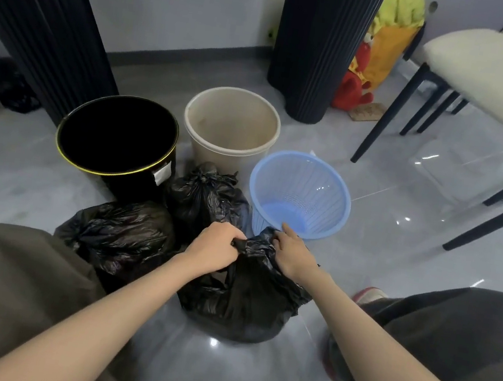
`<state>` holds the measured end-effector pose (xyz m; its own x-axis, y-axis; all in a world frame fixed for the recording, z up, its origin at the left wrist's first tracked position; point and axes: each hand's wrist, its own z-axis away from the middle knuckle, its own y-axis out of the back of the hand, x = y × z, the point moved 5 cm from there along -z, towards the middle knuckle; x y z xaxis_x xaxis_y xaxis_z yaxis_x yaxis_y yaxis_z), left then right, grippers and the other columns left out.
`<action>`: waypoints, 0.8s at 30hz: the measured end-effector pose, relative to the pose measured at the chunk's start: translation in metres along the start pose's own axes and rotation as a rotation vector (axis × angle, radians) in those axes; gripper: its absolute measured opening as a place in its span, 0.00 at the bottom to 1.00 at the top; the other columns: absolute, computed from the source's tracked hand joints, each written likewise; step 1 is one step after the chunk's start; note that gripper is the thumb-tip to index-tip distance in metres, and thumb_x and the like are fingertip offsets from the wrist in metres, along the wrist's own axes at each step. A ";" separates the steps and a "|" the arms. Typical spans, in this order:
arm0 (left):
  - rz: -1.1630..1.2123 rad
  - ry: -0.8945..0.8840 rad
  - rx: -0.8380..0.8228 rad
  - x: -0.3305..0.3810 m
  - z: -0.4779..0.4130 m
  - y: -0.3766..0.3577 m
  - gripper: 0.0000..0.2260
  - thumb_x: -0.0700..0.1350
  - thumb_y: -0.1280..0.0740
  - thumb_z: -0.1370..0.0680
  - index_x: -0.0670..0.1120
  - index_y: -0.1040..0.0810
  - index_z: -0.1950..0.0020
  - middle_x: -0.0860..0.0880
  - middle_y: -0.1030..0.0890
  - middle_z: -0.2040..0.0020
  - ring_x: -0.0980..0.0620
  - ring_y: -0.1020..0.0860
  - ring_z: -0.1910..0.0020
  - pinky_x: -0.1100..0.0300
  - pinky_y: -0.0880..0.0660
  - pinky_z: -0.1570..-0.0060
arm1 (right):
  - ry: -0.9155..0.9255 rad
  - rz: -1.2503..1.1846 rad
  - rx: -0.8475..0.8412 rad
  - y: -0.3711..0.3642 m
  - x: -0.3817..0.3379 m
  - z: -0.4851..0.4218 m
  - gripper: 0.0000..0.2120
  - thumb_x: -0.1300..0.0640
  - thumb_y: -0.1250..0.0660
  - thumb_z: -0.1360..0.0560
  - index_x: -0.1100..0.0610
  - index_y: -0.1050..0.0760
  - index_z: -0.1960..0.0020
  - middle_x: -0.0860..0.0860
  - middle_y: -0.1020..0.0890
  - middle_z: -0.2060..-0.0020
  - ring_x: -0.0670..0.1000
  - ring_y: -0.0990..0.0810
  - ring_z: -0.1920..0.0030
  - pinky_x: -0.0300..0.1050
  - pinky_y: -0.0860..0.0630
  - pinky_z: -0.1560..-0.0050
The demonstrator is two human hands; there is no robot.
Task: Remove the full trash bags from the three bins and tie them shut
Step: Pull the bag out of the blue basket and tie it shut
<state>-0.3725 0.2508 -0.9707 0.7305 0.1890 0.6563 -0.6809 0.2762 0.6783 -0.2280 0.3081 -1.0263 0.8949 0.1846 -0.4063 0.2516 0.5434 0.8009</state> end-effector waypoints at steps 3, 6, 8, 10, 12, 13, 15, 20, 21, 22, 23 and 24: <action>0.042 0.026 0.029 -0.004 -0.012 -0.001 0.15 0.32 0.41 0.27 0.44 0.16 0.52 0.47 0.19 0.62 0.51 0.24 0.64 0.65 0.33 0.69 | -0.029 0.023 0.047 0.005 -0.002 -0.013 0.15 0.59 0.49 0.19 0.65 0.28 0.44 0.58 0.42 0.26 0.61 0.33 0.32 0.54 0.35 0.33; 0.076 0.033 0.061 -0.004 -0.029 -0.003 0.14 0.33 0.42 0.27 0.44 0.17 0.54 0.47 0.19 0.65 0.52 0.24 0.65 0.67 0.36 0.71 | -0.066 0.092 0.064 0.012 0.000 -0.029 0.12 0.66 0.46 0.21 0.68 0.27 0.44 0.62 0.34 0.32 0.58 0.41 0.26 0.49 0.40 0.30; 0.101 0.034 0.055 -0.001 -0.043 -0.007 0.13 0.34 0.42 0.27 0.43 0.17 0.56 0.45 0.19 0.64 0.51 0.24 0.64 0.63 0.35 0.68 | -0.121 0.125 0.071 0.018 0.008 -0.045 0.14 0.67 0.43 0.23 0.68 0.29 0.39 0.63 0.36 0.31 0.59 0.40 0.27 0.49 0.37 0.32; 0.126 0.059 0.045 0.002 -0.058 -0.011 0.12 0.35 0.41 0.27 0.43 0.20 0.64 0.47 0.23 0.70 0.53 0.29 0.70 0.62 0.39 0.71 | -0.190 0.131 0.132 0.029 0.017 -0.059 0.17 0.65 0.44 0.23 0.68 0.34 0.36 0.63 0.39 0.30 0.62 0.37 0.31 0.51 0.34 0.36; 0.161 0.089 0.051 0.005 -0.073 -0.013 0.14 0.35 0.40 0.25 0.44 0.27 0.71 0.51 0.29 0.74 0.55 0.33 0.73 0.62 0.43 0.73 | -0.233 0.120 0.203 0.043 0.022 -0.071 0.16 0.63 0.46 0.22 0.68 0.36 0.37 0.64 0.33 0.35 0.62 0.35 0.36 0.52 0.34 0.39; 0.176 0.100 0.053 0.005 -0.082 -0.014 0.14 0.36 0.40 0.25 0.44 0.26 0.71 0.51 0.30 0.73 0.56 0.33 0.73 0.63 0.43 0.73 | -0.239 0.081 0.233 0.048 0.024 -0.079 0.15 0.62 0.47 0.22 0.68 0.37 0.37 0.63 0.31 0.38 0.62 0.34 0.38 0.52 0.35 0.40; 0.192 0.103 0.048 0.008 -0.097 -0.016 0.14 0.37 0.39 0.24 0.42 0.25 0.70 0.51 0.30 0.73 0.57 0.33 0.72 0.66 0.41 0.75 | -0.236 -0.006 0.287 0.056 0.026 -0.097 0.16 0.62 0.48 0.21 0.70 0.38 0.36 0.64 0.30 0.39 0.62 0.34 0.39 0.53 0.36 0.40; 0.193 0.098 0.034 0.011 -0.128 -0.019 0.16 0.37 0.39 0.24 0.46 0.33 0.73 0.51 0.30 0.73 0.57 0.34 0.72 0.66 0.40 0.76 | -0.205 -0.149 0.346 0.073 0.034 -0.135 0.15 0.66 0.48 0.23 0.71 0.38 0.38 0.64 0.31 0.38 0.62 0.34 0.39 0.50 0.38 0.40; 0.193 0.102 0.035 0.011 -0.133 -0.020 0.16 0.37 0.39 0.24 0.46 0.33 0.72 0.51 0.31 0.73 0.57 0.34 0.73 0.66 0.40 0.76 | -0.195 -0.180 0.352 0.077 0.035 -0.141 0.14 0.67 0.48 0.23 0.70 0.38 0.39 0.64 0.31 0.39 0.62 0.34 0.40 0.49 0.37 0.42; 0.200 0.104 0.036 0.011 -0.138 -0.021 0.15 0.37 0.39 0.25 0.45 0.33 0.72 0.51 0.30 0.73 0.56 0.34 0.73 0.66 0.40 0.76 | -0.187 -0.205 0.360 0.081 0.036 -0.146 0.13 0.67 0.48 0.23 0.69 0.38 0.40 0.64 0.30 0.40 0.62 0.34 0.40 0.49 0.37 0.43; 0.213 0.110 0.035 0.009 -0.143 -0.022 0.14 0.37 0.39 0.25 0.43 0.31 0.71 0.50 0.29 0.73 0.55 0.32 0.72 0.66 0.40 0.75 | -0.174 -0.221 0.362 0.085 0.038 -0.152 0.14 0.67 0.48 0.23 0.69 0.38 0.39 0.64 0.31 0.38 0.61 0.35 0.39 0.49 0.37 0.42; 0.229 0.117 0.035 0.008 -0.147 -0.024 0.12 0.38 0.38 0.25 0.41 0.29 0.70 0.49 0.28 0.72 0.54 0.30 0.72 0.66 0.39 0.73 | -0.158 -0.226 0.353 0.087 0.039 -0.158 0.16 0.67 0.47 0.23 0.68 0.40 0.36 0.63 0.33 0.34 0.62 0.36 0.37 0.50 0.37 0.40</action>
<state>-0.3427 0.3844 -1.0305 0.5569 0.3507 0.7529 -0.8292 0.1811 0.5289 -0.2291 0.4927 -1.0419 0.8416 -0.0484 -0.5380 0.5328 0.2377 0.8121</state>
